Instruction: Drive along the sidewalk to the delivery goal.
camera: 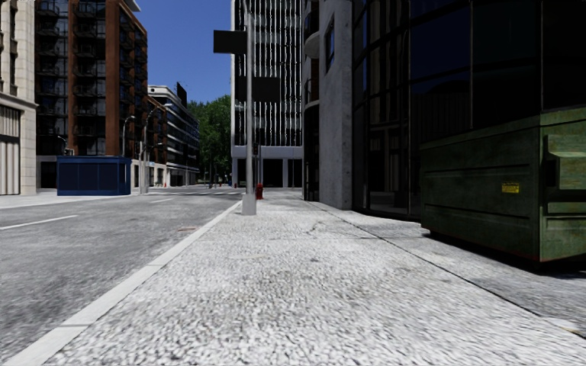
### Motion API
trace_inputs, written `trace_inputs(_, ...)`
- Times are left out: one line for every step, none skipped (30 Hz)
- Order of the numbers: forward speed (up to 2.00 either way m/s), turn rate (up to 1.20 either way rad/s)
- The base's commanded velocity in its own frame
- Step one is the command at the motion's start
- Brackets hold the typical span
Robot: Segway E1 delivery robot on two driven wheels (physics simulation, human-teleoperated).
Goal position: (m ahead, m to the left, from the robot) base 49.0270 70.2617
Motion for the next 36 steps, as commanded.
trace_inputs(2.00, 0.00)
trace_inputs(2.00, 0.00)
trace_inputs(2.00, 0.00)
trace_inputs(2.00, 0.00)
trace_inputs(2.00, 0.00)
trace_inputs(2.00, 0.00)
trace_inputs(2.00, 0.00)
trace_inputs(2.00, 0.00)
trace_inputs(2.00, 0.00)
trace_inputs(2.00, 0.00)
trace_inputs(2.00, 0.00)
trace_inputs(2.00, 0.00)
trace_inputs(2.00, 0.00)
trace_inputs(2.00, 0.00)
trace_inputs(2.00, 0.00)
trace_inputs(2.00, 0.00)
trace_inputs(2.00, 0.00)
trace_inputs(2.00, 0.00)
trace_inputs(2.00, 0.00)
trace_inputs(2.00, 0.00)
trace_inputs(2.00, 0.00)
trace_inputs(2.00, 0.00)
trace_inputs(2.00, 0.00)
trace_inputs(2.00, 0.00)
trace_inputs(2.00, 0.00)
trace_inputs(2.00, 0.00)
trace_inputs(2.00, 0.00)
trace_inputs(2.00, 0.00)
trace_inputs(2.00, 0.00)
trace_inputs(2.00, 0.00)
trace_inputs(2.00, 0.00)
trace_inputs(2.00, 0.00)
trace_inputs(2.00, 0.00)
trace_inputs(2.00, 0.00)
trace_inputs(2.00, 0.00)
trace_inputs(2.00, 0.00)
